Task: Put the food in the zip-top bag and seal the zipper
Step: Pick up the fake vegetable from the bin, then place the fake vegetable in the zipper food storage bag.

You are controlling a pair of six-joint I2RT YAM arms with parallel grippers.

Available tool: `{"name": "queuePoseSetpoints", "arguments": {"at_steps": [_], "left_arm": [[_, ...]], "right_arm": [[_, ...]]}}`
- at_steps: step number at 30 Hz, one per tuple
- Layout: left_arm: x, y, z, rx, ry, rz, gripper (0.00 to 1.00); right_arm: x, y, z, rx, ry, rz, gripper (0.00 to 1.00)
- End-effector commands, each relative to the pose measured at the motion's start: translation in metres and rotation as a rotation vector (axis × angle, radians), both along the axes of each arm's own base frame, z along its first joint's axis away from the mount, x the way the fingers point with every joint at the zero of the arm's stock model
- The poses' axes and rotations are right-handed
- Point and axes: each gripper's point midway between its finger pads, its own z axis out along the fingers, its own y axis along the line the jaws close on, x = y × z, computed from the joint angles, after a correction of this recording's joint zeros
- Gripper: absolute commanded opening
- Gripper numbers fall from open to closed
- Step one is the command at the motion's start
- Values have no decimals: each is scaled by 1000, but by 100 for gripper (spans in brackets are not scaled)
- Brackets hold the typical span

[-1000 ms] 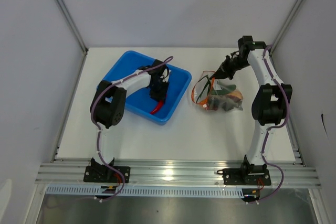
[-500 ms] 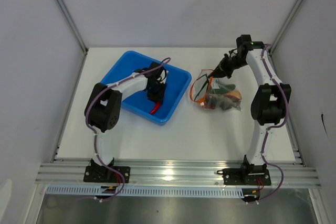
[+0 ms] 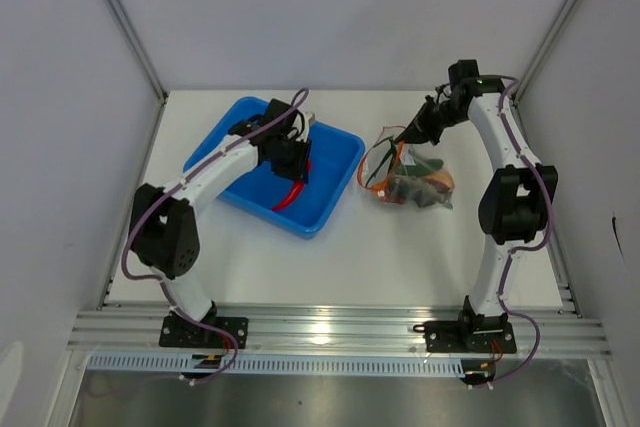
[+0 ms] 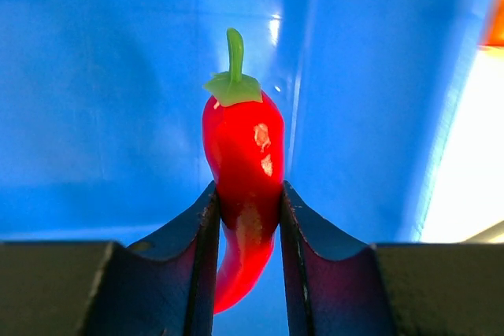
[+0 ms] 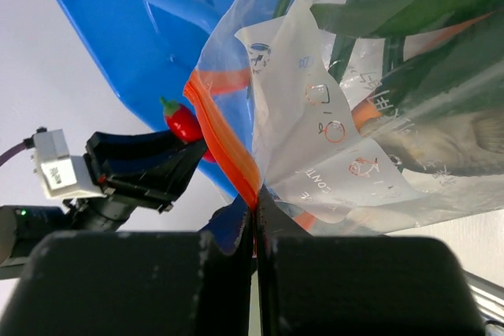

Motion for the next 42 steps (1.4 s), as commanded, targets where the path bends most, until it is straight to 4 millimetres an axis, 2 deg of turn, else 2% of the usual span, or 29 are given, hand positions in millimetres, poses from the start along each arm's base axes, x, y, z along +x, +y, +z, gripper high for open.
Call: {"name": "queuePoseSetpoints", "arguments": {"at_steps": [1, 2, 8, 11, 12, 15, 21, 26, 32, 37, 42], "left_arm": [[-15, 3, 36, -50, -40, -25, 1], [-17, 3, 46, -63, -57, -35, 1], [-42, -4, 75, -148, -47, -106, 1], [-53, -14, 101, -244, -83, -157, 1], [-58, -20, 116, -296, -111, -191, 1], [-62, -24, 137, -349, -156, -214, 1], [-65, -27, 148, -375, -155, -214, 1], [-72, -33, 161, -438, -189, -252, 0], [-85, -59, 198, -580, -280, -386, 0], [-100, -84, 238, -644, -435, -508, 1], [-92, -96, 246, -682, -457, -503, 1]], "right_arm": [[-7, 9, 31, 3, -115, 33, 0], [-8, 10, 32, 2, -119, 37, 0], [-14, 21, 34, -28, -155, 79, 0], [-16, 25, 38, -35, -181, 95, 0], [-15, 24, 37, -43, -186, 96, 0], [-18, 23, 38, -62, -199, 103, 0], [-20, 16, 41, -98, -224, 109, 0], [-27, 2, 43, -133, -225, 98, 0], [-34, -6, 59, -131, -253, 81, 0], [-45, -4, 73, -98, -263, 92, 0], [-58, -1, 82, -69, -266, 114, 0]]}}
